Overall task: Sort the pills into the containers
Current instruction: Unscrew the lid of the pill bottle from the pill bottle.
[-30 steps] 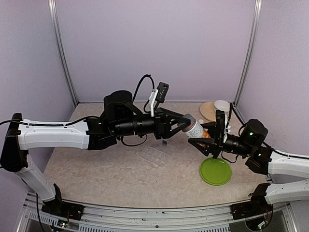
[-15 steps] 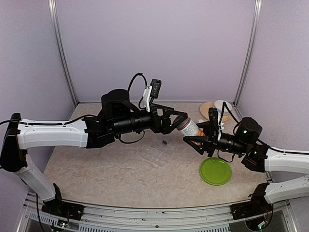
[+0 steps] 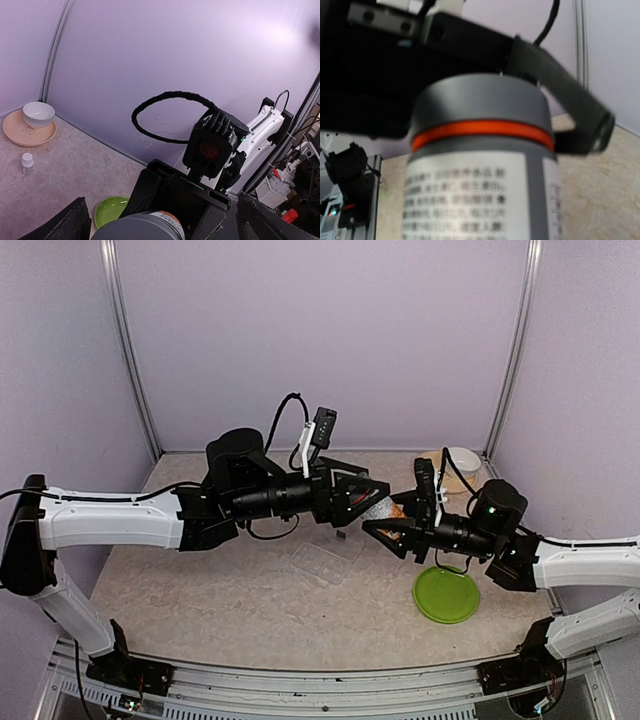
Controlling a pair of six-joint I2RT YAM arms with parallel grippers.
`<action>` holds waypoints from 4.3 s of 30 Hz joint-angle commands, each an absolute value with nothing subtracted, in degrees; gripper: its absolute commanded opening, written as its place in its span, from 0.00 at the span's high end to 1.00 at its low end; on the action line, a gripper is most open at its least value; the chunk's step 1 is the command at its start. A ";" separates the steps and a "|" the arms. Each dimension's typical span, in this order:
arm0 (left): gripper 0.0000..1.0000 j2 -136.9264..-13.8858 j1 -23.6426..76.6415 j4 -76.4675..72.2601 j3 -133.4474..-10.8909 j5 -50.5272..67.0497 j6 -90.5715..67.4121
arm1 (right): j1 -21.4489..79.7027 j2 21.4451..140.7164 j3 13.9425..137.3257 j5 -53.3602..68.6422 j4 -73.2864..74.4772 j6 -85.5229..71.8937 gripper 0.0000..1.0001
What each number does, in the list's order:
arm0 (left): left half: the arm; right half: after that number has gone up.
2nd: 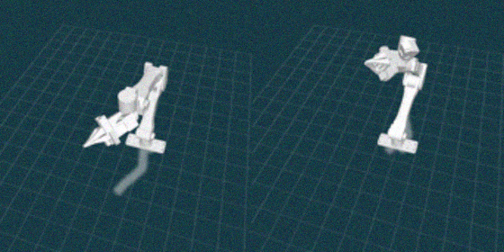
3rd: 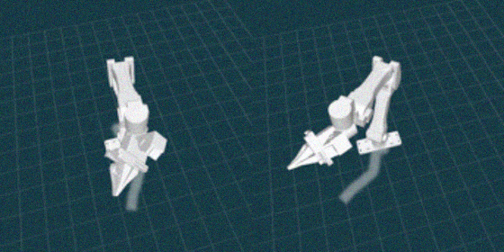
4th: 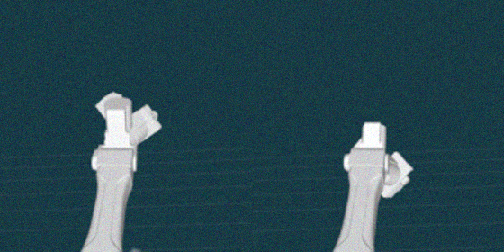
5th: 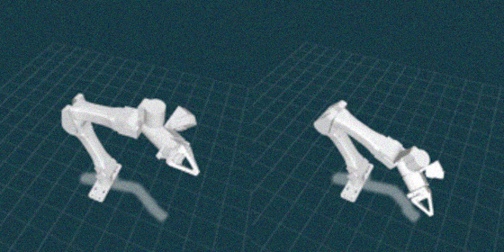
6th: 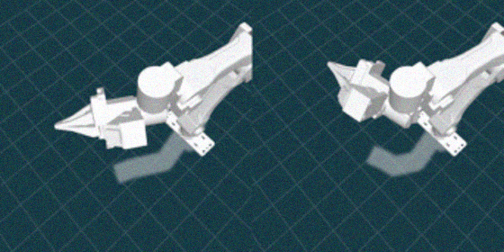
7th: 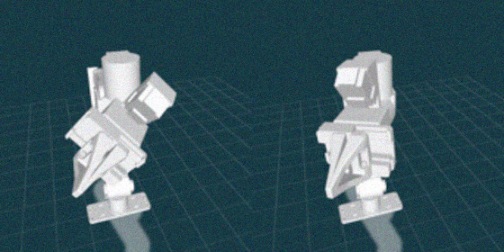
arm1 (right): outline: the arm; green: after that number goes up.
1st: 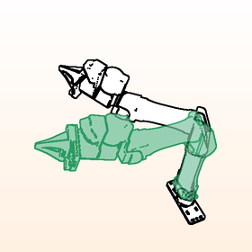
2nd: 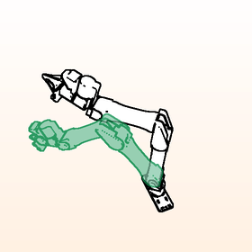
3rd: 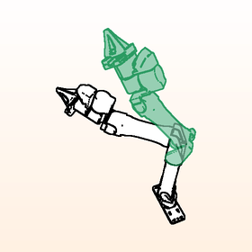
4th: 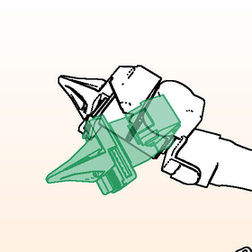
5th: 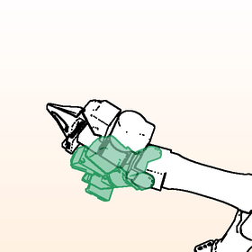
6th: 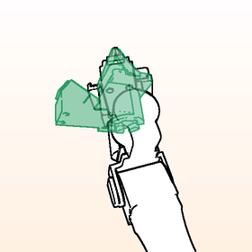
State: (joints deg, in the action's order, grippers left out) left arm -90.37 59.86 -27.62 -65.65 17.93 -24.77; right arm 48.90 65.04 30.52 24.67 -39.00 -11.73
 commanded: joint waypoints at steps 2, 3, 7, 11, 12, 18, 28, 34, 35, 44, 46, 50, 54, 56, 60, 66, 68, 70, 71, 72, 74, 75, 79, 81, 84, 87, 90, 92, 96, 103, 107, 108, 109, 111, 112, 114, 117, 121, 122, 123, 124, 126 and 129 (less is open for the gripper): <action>0.01 -90.62 60.03 -31.14 -64.86 22.64 -22.98 | 49.49 66.36 33.13 24.51 -41.53 -13.26 1.00; 0.01 -90.62 60.11 -31.22 -64.81 22.74 -22.83 | 49.52 66.57 33.17 24.34 -41.38 -13.45 1.00; 0.04 -90.09 60.07 -31.42 -64.09 22.02 -22.29 | 49.51 66.55 33.40 20.48 -38.89 -13.79 1.00; 0.05 -89.19 60.12 -31.14 -63.12 20.95 -21.59 | 49.51 65.16 32.95 14.08 -36.32 -13.83 1.00; 0.05 -89.04 60.12 -30.93 -62.99 20.86 -21.46 | 49.54 64.68 32.80 12.93 -35.96 -13.80 1.00; 0.05 -87.57 60.12 -31.23 -61.31 20.05 -21.27 | 49.15 61.76 32.27 8.32 -33.67 -12.92 1.00; 0.03 -84.73 59.45 -30.81 -59.62 18.66 -20.42 | 47.80 57.54 32.02 7.29 -30.44 -10.32 1.00; 0.01 -84.64 55.44 -30.84 -59.40 19.67 -23.37 | 47.80 58.35 32.50 19.29 -31.14 -9.01 1.00; 0.01 -85.03 55.04 -30.58 -59.94 20.36 -23.39 | 47.81 58.81 32.45 21.05 -31.71 -9.22 1.00; 0.01 -88.85 54.91 -32.08 -62.85 29.63 -23.25 | 47.84 63.75 32.80 29.97 -36.15 -11.18 1.00; 0.01 -89.55 55.10 -33.88 -62.85 31.05 -23.90 | 48.01 65.31 33.42 30.71 -37.07 -11.86 1.00; 0.01 -90.70 56.18 -35.53 -63.60 31.86 -24.16 | 48.66 67.81 34.01 30.48 -39.05 -12.90 1.00; 0.01 -91.64 57.07 -35.42 -64.34 32.33 -23.93 | 48.93 69.13 34.36 30.41 -40.18 -13.50 1.00; 0.01 -91.79 57.28 -35.34 -64.18 32.26 -23.81 | 48.95 69.34 34.29 29.87 -40.30 -13.76 1.00; 0.01 -90.93 57.47 -35.42 -62.98 31.74 -23.08 | 48.89 68.73 33.85 25.54 -39.15 -13.97 1.00; 0.01 -89.40 57.47 -34.34 -61.41 29.76 -21.52 | 48.82 65.92 32.46 19.68 -37.61 -13.75 1.00; 0.01 -89.10 57.48 -34.34 -60.98 29.53 -21.45 | 48.74 64.93 32.14 18.16 -36.79 -13.51 1.00; 0.01 -88.76 57.40 -34.35 -60.62 29.32 -21.36 | 48.46 64.06 31.94 17.16 -36.14 -13.23 1.00; 0.01 -88.65 57.39 -34.36 -60.36 29.15 -21.36 | 48.39 63.69 31.80 16.99 -36.00 -13.08 1.00; 0.01 -88.39 57.39 -34.36 -60.16 29.13 -21.29 | 48.23 63.38 31.74 16.76 -35.77 -13.04 1.00; 0.01 -87.93 57.39 -34.37 -59.80 29.02 -21.27 | 48.10 62.84 31.54 16.46 -35.31 -12.86 1.00; 0.01 -87.63 57.36 -34.38 -59.55 28.82 -21.27 | 47.96 62.64 31.50 16.19 -35.03 -12.67 1.00; 0.01 -86.70 57.22 -33.88 -59.00 28.22 -21.27 | 47.68 61.28 31.14 16.31 -34.87 -11.95 1.00; 0.01 -86.58 57.01 -33.50 -58.75 27.24 -21.27 | 47.72 60.47 31.04 17.87 -35.14 -11.27 1.00; 0.01 -86.61 56.10 -33.02 -58.46 25.23 -22.31 | 47.69 59.59 30.94 20.48 -35.40 -10.22 1.00; 0.01 -86.35 54.85 -33.61 -58.19 24.75 -23.76 | 47.68 59.16 30.97 22.95 -35.07 -9.45 1.00; 0.01 -86.75 54.58 -33.54 -59.24 26.01 -23.94 | 47.67 59.55 31.31 24.54 -34.19 -9.04 1.00; 0.01 -87.35 54.66 -33.26 -60.16 26.88 -24.03 | 47.68 60.00 31.33 25.37 -34.16 -9.04 1.00; 0.01 -88.76 54.75 -33.16 -61.63 27.99 -24.50 | 47.72 60.89 31.27 26.18 -34.52 -9.08 1.00; 0.06 -89.89 55.06 -33.39 -62.63 29.83 -24.61 | 47.72 61.09 31.45 25.71 -34.02 -8.87 1.00; 0.12 -90.50 55.40 -33.28 -63.14 30.90 -24.39 | 47.71 60.89 31.27 25.11 -33.97 -8.94 1.00; 0.13 -90.59 55.52 -33.05 -63.29 31.01 -24.21 | 47.71 60.76 31.28 24.87 -33.89 -8.93 1.00; 0.14 -90.61 55.61 -32.74 -63.42 31.02 -23.86 | 47.66 60.76 31.29 24.75 -33.81 -8.96 1.00; 0.20 -90.55 55.87 -32.00 -63.66 30.54 -23.21 | 47.72 60.65 31.41 24.48 -33.60 -8.87 1.00; 0.24 -90.46 55.96 -31.84 -63.59 30.36 -22.97 | 47.69 60.67 31.44 24.44 -33.57 -8.88 1.00; 0.30 -90.31 55.99 -31.96 -63.56 29.84 -22.85 | 47.72 60.64 31.45 24.35 -33.48 -8.85 1.00; 0.38 -89.97 56.07 -32.00 -63.25 28.81 -22.63 | 47.64 60.71 31.47 24.35 -33.40 -8.86 1.00; 0.44 -89.33 56.07 -32.87 -62.43 27.62 -22.67 | 47.68 60.79 31.64 24.28 -33.05 -8.73 1.00; 0.46 -89.19 56.07 -33.07 -62.26 27.29 -22.80 | 47.71 60.74 31.64 24.26 -32.99 -8.77 1.00; 0.47 -88.98 56.07 -33.24 -62.19 26.78 -22.97 | 47.66 60.74 31.56 24.26 -33.01 -8.72 1.00; 0.49 -88.76 56.07 -33.44 -62.02 26.28 -23.22 | 47.72 60.73 31.53 24.14 -32.81 -8.59 1.00; 0.52 -88.38 56.07 -33.64 -61.78 24.97 -23.96 | 47.70 60.58 31.47 23.72 -32.54 -8.39 1.00; 0.52 -87.07 56.16 -33.92 -61.08 22.65 -25.17 | 47.72 60.02 31.15 23.01 -32.13 -7.84 1.00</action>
